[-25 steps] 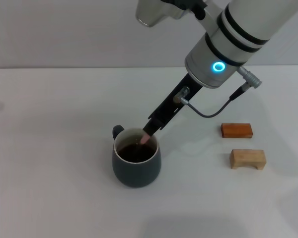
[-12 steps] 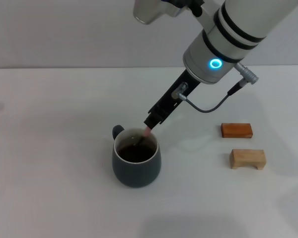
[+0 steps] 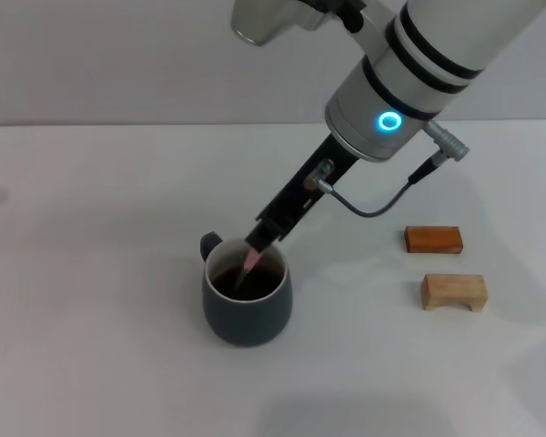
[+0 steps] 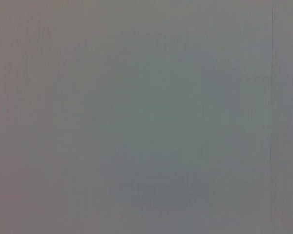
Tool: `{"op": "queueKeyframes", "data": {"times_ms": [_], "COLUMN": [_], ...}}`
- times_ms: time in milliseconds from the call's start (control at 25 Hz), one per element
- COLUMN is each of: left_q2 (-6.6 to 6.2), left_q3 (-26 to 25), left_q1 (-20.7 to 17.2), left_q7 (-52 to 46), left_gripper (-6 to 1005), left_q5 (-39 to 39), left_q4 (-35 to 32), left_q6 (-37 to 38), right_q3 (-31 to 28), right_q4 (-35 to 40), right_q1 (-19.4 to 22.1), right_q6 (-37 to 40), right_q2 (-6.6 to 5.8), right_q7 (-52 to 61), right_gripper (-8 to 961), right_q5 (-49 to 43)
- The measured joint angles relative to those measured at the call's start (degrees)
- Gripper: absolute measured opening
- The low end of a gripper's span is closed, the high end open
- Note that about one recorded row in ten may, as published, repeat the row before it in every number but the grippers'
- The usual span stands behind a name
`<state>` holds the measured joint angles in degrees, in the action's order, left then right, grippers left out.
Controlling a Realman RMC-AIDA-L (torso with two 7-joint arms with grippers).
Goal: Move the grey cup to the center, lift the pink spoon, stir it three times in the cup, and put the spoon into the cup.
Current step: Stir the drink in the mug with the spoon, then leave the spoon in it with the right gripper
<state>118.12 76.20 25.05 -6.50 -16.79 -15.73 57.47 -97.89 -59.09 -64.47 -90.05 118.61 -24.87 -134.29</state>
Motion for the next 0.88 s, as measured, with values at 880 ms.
{"op": "queueKeyframes", "data": {"times_ms": [880], "left_q2": [0.0], "left_q3": [0.0], "left_q1": [-0.2], "left_q7": [-0.1], "left_gripper": [-2], "left_q5": [0.0], "left_q4": [-0.2], "left_q6": [0.0], "right_q3": [0.3], "right_q4": [-0.1], "right_q1": [0.3], "right_q6": [0.7], "right_q2": [-0.18], "right_q7": [0.3], "right_gripper": [143], "right_q5": [-1.5]}}
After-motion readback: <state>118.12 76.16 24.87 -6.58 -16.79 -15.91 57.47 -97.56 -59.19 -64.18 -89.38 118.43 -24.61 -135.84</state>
